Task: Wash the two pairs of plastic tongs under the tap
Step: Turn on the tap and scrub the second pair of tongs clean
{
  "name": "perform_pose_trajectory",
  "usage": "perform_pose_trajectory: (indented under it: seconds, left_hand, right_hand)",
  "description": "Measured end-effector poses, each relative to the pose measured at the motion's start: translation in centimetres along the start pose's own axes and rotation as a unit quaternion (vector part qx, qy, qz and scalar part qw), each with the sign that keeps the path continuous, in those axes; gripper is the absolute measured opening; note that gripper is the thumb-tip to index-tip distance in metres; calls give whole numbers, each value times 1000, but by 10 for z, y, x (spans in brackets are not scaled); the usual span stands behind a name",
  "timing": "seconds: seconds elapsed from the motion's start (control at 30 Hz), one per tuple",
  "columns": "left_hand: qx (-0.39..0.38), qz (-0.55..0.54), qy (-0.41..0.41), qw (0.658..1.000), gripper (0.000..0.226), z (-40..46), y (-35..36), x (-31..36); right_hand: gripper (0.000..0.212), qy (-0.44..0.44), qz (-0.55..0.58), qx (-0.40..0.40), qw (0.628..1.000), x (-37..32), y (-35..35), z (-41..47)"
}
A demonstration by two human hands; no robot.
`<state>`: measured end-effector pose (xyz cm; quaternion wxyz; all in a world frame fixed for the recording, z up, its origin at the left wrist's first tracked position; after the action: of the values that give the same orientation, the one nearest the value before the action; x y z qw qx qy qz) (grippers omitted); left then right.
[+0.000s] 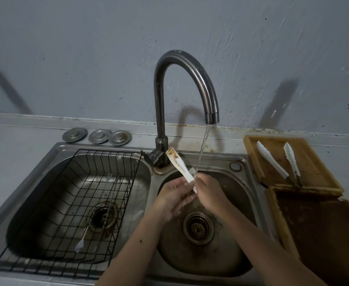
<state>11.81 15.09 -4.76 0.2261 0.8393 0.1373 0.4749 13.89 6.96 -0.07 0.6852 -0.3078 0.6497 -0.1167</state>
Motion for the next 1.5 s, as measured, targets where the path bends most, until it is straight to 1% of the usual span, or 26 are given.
perform_pose_trajectory:
  seconds: [0.1, 0.2, 0.3, 0.37, 0.4, 0.47, 0.5, 0.57, 0.63, 0.67, 0.73, 0.8, 0.9, 0.93, 0.97, 1.03, 1.1, 1.13, 1.27, 1.33, 1.43, 1.5]
  left_hand:
    - [-2, -3, 15, 1000, 17, 0, 3, 10]
    - [6, 5, 21, 1000, 21, 0, 10, 19]
    - [34, 12, 36, 999, 32, -2, 11, 29]
    - [28, 34, 49, 998, 33, -3, 14, 36]
    - [22, 44, 51, 998, 33, -3, 17, 38]
    - [24, 51, 46, 997, 31, -3, 19, 41]
    - [30, 52, 46, 997, 31, -3, 19, 43]
    - [32, 58, 55, 996, 30, -2, 21, 45]
    - [25, 76, 62, 995, 26, -2, 24, 45]
    - [24, 84, 61, 994, 26, -2, 25, 45]
    - [26, 87, 53, 995, 25, -2, 24, 42]
    - [29, 76, 45, 996, 23, -2, 22, 40]
    - [35, 68, 30, 997, 17, -2, 20, 32]
    - [41, 68, 28, 996, 17, -2, 18, 30]
    - [44, 70, 27, 996, 17, -2, 17, 28]
    - [25, 77, 21, 996, 13, -1, 21, 20]
    - [2, 92, 0, 996, 9, -1, 25, 6]
    - [0, 92, -12, 996, 13, 0, 25, 0]
    - [32, 45, -52, 997, 36, 9, 18, -16]
    - [33, 30, -73, 996, 34, 11, 19, -25]
    - [28, 39, -109, 993, 19, 7, 19, -38]
    - [37, 55, -128, 990, 22, 5, 12, -43]
  right_hand:
    - [30, -8, -5, 39, 999, -6, -8, 1]
    - [35, -12, 42, 70, 997, -9, -18, -1]
    - [33, -15, 154, 31, 987, -12, -14, -3]
    - [29, -21, 212, -12, 977, -15, -8, -3]
    - [26, -24, 221, -26, 975, -15, -7, -3]
    - [19, -38, 197, -27, 979, -15, -10, -2]
    - [17, -44, 172, -13, 984, -14, -13, -1]
    - [22, -45, 123, 30, 991, -12, -22, 0]
    - [31, -53, 96, 72, 991, -13, -30, -2]
    - [34, -63, 88, 81, 991, -15, -33, -3]
    - [30, -78, 85, 62, 991, -18, -30, -4]
    - [16, -85, 108, 25, 990, -17, -23, -6]
    - [13, -69, 162, -4, 984, -9, -18, -12]
    - [11, -67, 154, 2, 986, -7, -20, -14]
    - [14, -71, 118, 17, 990, -6, -24, -16]
    - [27, -89, 50, 50, 994, -5, -32, -20]
    - [33, -103, 15, 67, 992, -2, -37, -27]
    - [34, -108, 2, 68, 992, -1, -38, -31]
    - [38, -91, -58, 42, 993, 10, -41, -39]
    - [37, -70, -83, 26, 994, 17, -42, -38]
    - [35, -48, -114, -8, 992, 25, -40, -38]
    - [33, -42, -122, -36, 991, 30, -34, -40]
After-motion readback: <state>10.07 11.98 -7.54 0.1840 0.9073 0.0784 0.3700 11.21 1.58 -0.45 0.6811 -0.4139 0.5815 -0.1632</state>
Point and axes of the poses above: each hand's wrist, its own z-axis towards the middle knuckle, its own y-axis out of the palm, x = y × z, the point moved 10 cm from there along z, towards the middle knuckle, and after that the axes turned 6 degrees about -y, right-handed, at the moved point
